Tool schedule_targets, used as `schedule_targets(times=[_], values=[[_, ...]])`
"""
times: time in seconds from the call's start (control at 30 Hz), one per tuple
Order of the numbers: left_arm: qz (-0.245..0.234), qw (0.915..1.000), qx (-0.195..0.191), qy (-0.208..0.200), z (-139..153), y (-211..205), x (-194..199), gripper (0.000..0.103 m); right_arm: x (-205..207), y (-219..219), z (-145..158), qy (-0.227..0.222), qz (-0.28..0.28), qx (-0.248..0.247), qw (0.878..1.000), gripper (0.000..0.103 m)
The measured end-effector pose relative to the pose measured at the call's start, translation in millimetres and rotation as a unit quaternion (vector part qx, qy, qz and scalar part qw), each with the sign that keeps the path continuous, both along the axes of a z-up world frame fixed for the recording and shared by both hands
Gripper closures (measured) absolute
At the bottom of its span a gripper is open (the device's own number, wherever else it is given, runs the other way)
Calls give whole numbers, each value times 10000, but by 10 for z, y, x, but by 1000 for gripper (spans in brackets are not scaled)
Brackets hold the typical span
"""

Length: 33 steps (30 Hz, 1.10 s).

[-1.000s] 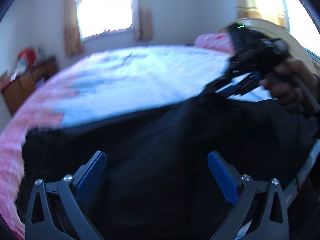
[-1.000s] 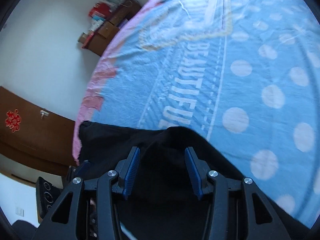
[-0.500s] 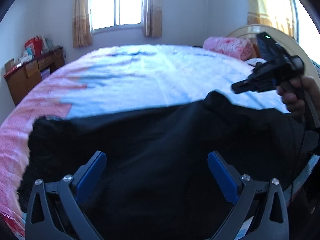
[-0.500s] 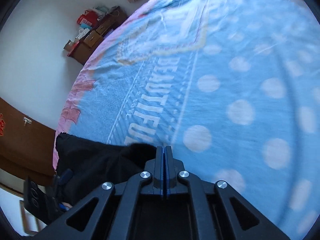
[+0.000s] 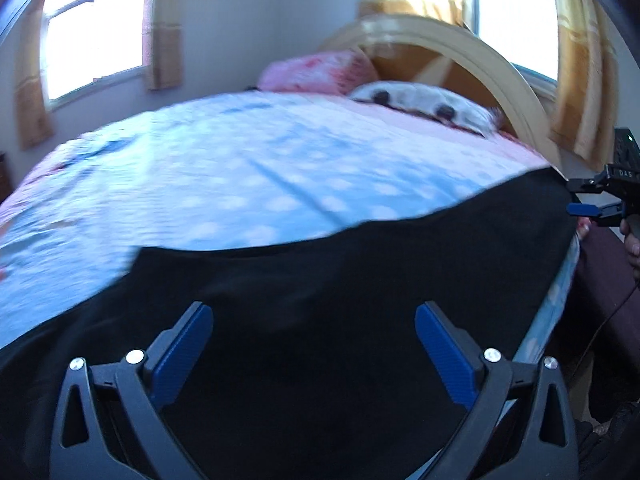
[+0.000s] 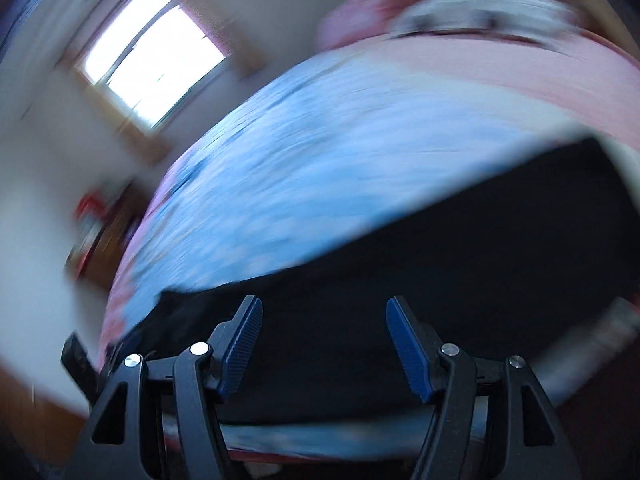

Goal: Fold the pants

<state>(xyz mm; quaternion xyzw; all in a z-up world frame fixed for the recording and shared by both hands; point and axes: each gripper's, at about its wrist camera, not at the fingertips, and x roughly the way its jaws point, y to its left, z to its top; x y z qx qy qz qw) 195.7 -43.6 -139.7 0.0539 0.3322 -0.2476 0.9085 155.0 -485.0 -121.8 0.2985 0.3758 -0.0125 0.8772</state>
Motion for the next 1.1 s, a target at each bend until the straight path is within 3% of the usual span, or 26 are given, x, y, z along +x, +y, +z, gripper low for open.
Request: schedule_targets(times=[0.1,0.17,0.33,0.47,0.53,0.63,0.7,0.8,0.93,1.0,1.1], values=[[-284,9995,64,90,-49,-296,35,0,-366,-607,-108,30,-918,359,9951,37],[-373,9991,152,133,-95,-443,68,0,-459,-826,-190,52,-1180,564,9914,37],[-320,9986,308,276,-231,-548,119,0,-376,-1034,-388,-42,-1208,1143,9861,37],[-278,9984,368,324,-306,-537,150,0,-265,-1054,-399,-199,-1134,1166,9865,37],[-298,9983,387,309,-313,-531,152,0,-263,-1092,-413,-260,-1185,1297,9841,44],[-290,9984,407,273,-327,-540,153,0,-298,-1152,-464,-293,-1297,1414,9810,66],[-286,9984,419,242,-335,-543,144,0,-331,-1095,-381,-420,-1233,1214,9840,83],[-286,9985,427,207,-343,-543,136,0,-356,-984,-208,-644,-1104,941,9873,91],[-264,9989,249,280,-318,-498,142,0,-257,-706,128,-862,-740,199,9933,93],[-161,9991,-111,386,-258,-392,140,0,-206,-428,320,-1012,-318,-184,9942,93],[-124,9964,-687,481,-182,-232,114,0,-36,328,545,-1099,710,-961,9867,93]])
